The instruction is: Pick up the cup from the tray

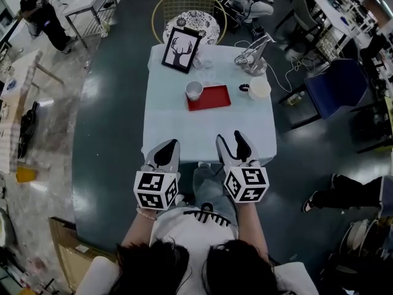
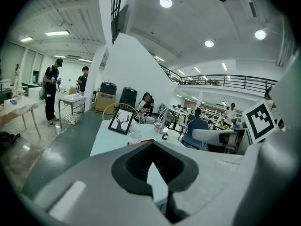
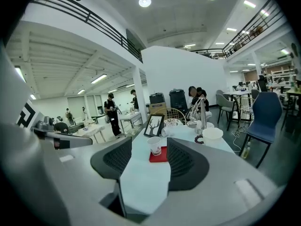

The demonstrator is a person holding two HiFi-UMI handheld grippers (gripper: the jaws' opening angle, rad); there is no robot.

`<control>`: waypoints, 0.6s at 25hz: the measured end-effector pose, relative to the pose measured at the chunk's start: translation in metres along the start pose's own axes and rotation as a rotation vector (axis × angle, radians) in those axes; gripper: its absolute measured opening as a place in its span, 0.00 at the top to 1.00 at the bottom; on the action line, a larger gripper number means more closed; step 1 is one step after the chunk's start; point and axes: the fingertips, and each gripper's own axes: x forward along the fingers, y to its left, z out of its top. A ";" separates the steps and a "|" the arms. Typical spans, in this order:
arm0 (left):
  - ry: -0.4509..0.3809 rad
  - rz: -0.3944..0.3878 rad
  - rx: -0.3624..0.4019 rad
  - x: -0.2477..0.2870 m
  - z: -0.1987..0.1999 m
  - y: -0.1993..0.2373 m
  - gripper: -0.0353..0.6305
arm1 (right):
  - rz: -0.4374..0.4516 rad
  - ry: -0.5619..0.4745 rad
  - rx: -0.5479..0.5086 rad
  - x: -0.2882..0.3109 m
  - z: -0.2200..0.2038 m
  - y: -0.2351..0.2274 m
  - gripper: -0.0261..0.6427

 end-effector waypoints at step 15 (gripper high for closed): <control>0.037 0.071 -0.060 0.078 0.041 0.033 0.95 | 0.117 0.089 -0.081 0.106 0.023 -0.017 0.46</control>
